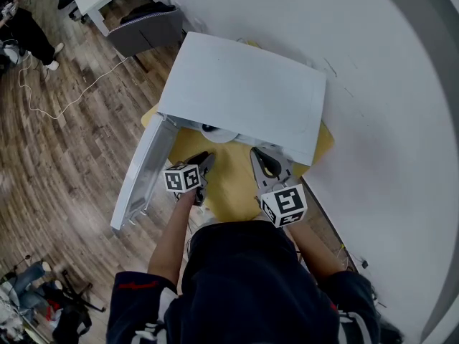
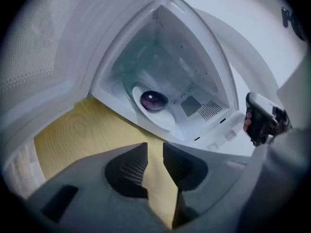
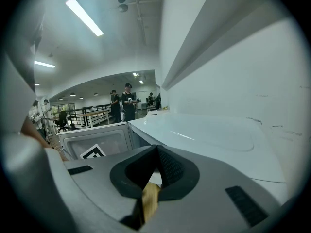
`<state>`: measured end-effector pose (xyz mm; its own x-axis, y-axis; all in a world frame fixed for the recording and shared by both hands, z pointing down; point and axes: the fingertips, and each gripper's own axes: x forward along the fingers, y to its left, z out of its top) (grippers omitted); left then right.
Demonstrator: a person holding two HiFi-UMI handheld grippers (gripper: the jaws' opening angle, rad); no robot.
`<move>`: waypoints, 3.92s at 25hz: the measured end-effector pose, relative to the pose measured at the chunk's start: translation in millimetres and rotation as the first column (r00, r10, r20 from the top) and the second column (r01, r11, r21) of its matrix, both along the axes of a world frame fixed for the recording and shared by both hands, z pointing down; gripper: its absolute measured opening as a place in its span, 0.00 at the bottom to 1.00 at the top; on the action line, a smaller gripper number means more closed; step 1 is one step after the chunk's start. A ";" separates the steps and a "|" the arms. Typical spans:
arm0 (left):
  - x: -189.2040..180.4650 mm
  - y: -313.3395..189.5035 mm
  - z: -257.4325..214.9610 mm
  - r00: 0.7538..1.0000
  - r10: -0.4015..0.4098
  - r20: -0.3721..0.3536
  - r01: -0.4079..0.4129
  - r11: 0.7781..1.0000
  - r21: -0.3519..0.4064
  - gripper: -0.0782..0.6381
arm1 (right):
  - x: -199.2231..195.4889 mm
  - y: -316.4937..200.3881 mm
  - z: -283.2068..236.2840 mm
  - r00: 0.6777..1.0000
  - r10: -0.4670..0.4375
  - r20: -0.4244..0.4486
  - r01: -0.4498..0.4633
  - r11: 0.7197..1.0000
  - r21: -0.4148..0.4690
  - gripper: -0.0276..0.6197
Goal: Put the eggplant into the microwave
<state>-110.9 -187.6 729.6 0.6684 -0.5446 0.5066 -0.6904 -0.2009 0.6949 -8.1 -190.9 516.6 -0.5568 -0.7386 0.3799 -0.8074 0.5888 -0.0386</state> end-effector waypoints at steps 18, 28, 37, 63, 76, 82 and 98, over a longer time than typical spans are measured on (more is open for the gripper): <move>10.9 -23.6 2.1 0.962 0.082 0.260 -0.101 0.993 0.058 0.15 | 10.1 4.8 4.3 1.000 0.023 -0.002 -0.023 1.000 -0.012 0.06; 16.5 -37.0 1.0 0.961 0.086 0.262 -0.108 0.992 0.068 0.15 | 13.5 5.8 5.3 0.999 0.033 -0.004 -0.033 0.999 -0.012 0.06; 20.4 -52.5 1.3 0.960 0.100 0.263 -0.117 0.992 0.052 0.15 | 19.9 5.6 10.1 0.999 0.046 -0.010 -0.047 0.999 -0.023 0.06; 15.0 -42.8 -19.6 0.941 0.136 0.310 -0.166 0.984 0.070 0.14 | 13.2 2.0 3.1 1.000 0.026 -0.005 -0.026 1.000 -0.011 0.06; -18.0 -1.7 -129.8 0.944 0.015 0.330 -0.124 0.942 0.312 0.13 | -12.1 -1.8 -35.0 0.998 -0.043 0.048 0.039 0.996 0.082 0.06; -38.3 14.6 -185.3 0.933 -0.062 0.355 -0.103 0.898 0.429 0.13 | -27.6 -0.4 -52.5 0.994 -0.084 0.065 0.075 0.989 0.125 0.06; -77.8 42.3 -309.1 0.882 -0.317 0.348 -0.008 0.729 0.684 0.13 | -63.0 0.4 -99.9 0.973 -0.209 0.095 0.184 0.957 0.223 0.06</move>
